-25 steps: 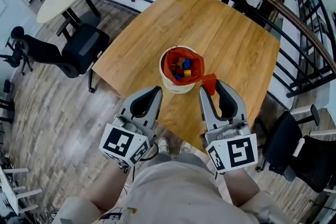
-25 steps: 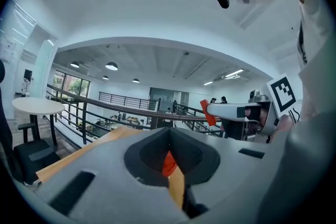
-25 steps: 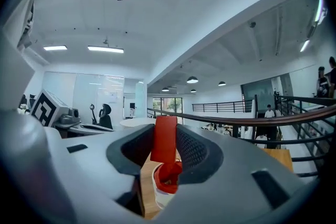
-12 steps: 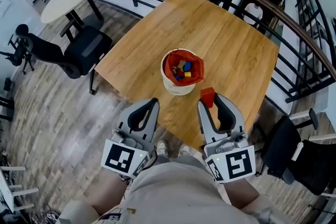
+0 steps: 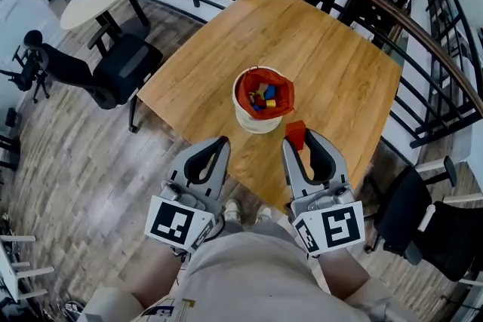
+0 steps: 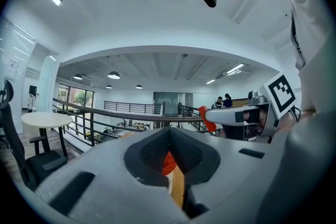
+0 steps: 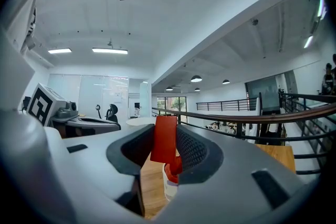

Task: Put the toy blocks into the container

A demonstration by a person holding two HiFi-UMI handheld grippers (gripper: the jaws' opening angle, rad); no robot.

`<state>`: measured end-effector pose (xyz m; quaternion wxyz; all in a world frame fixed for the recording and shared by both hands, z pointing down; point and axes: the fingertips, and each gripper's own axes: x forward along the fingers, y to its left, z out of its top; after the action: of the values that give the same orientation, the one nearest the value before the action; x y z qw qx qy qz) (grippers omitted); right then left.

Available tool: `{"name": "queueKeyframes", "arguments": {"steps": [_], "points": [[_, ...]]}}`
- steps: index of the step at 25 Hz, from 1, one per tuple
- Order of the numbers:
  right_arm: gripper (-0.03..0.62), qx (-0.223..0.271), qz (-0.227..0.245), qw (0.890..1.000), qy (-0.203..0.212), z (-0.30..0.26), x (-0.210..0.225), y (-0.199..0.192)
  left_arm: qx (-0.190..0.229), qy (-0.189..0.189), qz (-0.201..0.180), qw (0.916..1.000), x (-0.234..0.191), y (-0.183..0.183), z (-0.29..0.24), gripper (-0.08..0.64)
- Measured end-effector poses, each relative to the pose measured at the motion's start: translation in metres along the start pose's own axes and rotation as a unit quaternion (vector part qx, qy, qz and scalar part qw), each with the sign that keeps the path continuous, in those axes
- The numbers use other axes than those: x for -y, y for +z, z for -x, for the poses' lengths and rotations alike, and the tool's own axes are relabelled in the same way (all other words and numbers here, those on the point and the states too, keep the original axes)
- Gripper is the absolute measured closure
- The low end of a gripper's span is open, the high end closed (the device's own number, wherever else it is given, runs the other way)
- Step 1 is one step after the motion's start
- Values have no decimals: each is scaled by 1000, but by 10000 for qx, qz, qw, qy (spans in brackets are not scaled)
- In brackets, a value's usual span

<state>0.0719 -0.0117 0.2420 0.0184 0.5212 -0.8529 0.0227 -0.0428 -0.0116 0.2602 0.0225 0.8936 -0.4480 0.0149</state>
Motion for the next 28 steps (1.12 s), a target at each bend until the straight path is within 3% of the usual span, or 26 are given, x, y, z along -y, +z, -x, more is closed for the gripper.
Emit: {"name": "queueKeyframes", "arguments": {"steps": [5,11,28], "points": [[456,-83,-152,9998,22,-18,6,-3,-21,37,-62,10000,-7,-2,-8,548],[456,-310,11,9995,47,-50,12,-14,-157,39,43,9999,-18,-18,-26,548],[456,-1391,337,9897,76,-138,38,-83,-620,113,273,9976,-67,-66,-89,548]]}}
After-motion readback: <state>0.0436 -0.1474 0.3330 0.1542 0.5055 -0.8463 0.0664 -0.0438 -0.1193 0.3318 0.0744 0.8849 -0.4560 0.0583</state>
